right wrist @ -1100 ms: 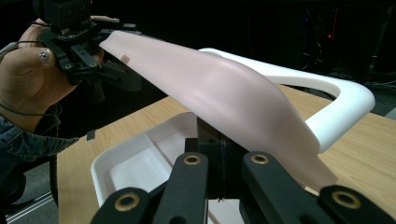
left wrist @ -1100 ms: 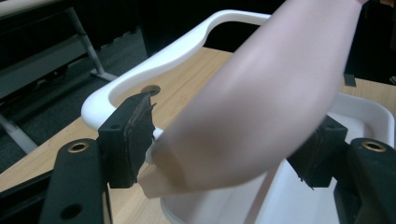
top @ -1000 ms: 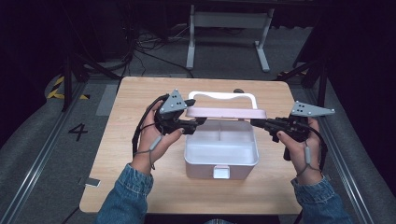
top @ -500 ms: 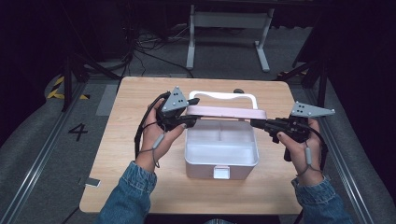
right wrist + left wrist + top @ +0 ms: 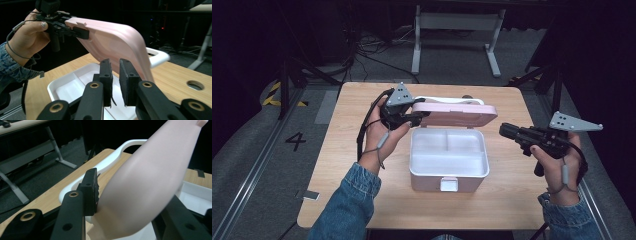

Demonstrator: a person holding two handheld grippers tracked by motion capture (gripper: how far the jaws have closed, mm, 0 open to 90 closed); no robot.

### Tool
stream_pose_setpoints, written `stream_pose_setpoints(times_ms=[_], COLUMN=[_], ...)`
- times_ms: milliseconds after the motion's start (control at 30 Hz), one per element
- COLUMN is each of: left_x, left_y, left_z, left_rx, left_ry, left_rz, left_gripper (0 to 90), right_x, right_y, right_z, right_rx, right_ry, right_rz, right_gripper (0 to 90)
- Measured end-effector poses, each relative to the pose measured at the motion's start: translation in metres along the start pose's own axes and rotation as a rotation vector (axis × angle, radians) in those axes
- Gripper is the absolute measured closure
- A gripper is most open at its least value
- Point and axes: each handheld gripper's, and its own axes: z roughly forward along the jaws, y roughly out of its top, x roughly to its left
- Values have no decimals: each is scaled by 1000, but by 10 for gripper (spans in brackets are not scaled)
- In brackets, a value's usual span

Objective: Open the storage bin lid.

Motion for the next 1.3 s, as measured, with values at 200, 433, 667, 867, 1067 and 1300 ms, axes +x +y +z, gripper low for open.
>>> stream_pose_setpoints(times_ms=[200,433,667,867,1067,1300], left_x=[6,14,22,28,29,44], left_y=[8,18,17,19,16,5], left_z=[6,18,30,38,53,64], left_rx=[-10,9,20,42,84,66], left_ry=[31,83,95,114,95,78], left_rz=[-7,2,-41,-40,-51,-109], left_gripper=[559,545,510,491,404,448], right_x=[-7,-15,-18,-21,-20,-22], right_y=[-2,-3,-2,-3,-3,-4], right_z=[-9,-13,-17,-19,-18,-20], right_rx=[19,15,0,-3,9,4], right_ry=[-55,-80,-83,-94,-110,-121], right_rz=[-1,9,20,26,19,20], right_gripper=[764,740,702,696,676,667])
